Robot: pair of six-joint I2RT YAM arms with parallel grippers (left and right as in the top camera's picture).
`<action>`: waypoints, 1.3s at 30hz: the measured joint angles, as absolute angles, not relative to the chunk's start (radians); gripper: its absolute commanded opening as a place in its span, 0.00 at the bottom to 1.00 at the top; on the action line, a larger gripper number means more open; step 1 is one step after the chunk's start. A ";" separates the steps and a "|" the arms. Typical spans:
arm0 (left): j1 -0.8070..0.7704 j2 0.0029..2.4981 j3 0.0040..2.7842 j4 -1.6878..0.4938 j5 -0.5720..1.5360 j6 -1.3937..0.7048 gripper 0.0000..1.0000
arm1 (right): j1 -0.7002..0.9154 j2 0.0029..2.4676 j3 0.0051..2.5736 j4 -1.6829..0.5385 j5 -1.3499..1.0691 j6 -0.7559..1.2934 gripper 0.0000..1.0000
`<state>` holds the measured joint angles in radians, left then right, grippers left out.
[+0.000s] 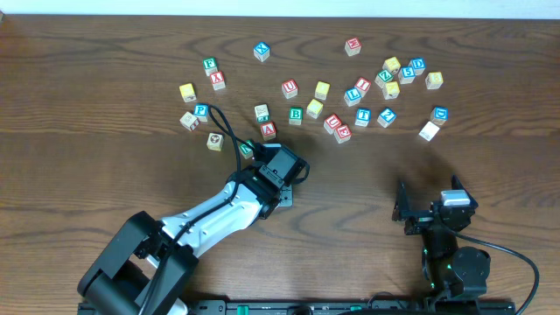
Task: Spell out ROBOT
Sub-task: 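Lower the O block beside the R block and open the left gripper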
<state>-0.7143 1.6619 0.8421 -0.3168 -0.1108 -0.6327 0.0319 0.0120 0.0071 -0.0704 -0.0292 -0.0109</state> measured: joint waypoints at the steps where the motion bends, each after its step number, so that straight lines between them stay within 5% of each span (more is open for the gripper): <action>1: -0.715 1.663 0.842 -0.317 -0.111 -0.634 0.38 | 0.032 0.012 0.007 -0.070 -0.029 -0.011 0.99; 39: -0.714 1.676 0.842 -0.302 -0.111 -0.632 0.38 | 0.032 0.012 0.007 -0.071 -0.029 -0.011 0.99</action>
<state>-0.7143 1.6764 0.8421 -0.3019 -0.1112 -0.6315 0.0319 0.0120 0.0071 -0.0708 -0.0292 -0.0109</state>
